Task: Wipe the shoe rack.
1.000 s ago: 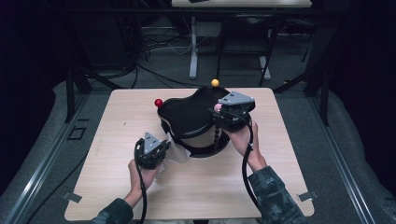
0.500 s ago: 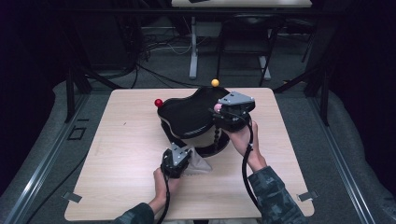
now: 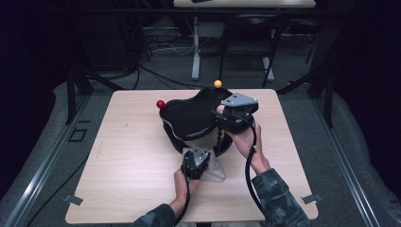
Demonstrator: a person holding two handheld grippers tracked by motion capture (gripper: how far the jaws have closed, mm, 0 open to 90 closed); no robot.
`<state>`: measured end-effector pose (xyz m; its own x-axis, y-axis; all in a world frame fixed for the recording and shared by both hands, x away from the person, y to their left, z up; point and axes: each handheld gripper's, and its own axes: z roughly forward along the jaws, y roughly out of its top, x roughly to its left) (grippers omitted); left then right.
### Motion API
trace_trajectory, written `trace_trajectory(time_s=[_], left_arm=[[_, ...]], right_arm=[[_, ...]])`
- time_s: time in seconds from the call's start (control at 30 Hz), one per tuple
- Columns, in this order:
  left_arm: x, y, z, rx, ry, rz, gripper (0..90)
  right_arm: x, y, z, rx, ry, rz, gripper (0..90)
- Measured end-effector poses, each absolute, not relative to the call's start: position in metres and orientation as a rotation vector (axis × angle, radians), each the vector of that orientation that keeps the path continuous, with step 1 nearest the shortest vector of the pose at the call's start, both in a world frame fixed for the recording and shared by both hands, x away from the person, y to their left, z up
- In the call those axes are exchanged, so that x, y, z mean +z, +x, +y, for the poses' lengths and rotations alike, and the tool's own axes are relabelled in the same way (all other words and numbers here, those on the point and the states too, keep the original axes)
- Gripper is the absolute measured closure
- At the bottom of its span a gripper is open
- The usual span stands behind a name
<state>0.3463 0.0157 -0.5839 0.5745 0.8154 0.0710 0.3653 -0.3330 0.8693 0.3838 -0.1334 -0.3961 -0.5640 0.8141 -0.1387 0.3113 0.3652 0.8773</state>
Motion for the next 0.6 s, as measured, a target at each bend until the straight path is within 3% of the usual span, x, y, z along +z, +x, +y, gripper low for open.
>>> trace_trajectory(time_s=[0.6], left_arm=[[-0.582, 0.349, 0.031, 0.625, 1.954, 0.964, 83.3]], right_arm=[[-0.396, 0.384, -0.134, 1.142, 0.973, 2.053, 60.0]])
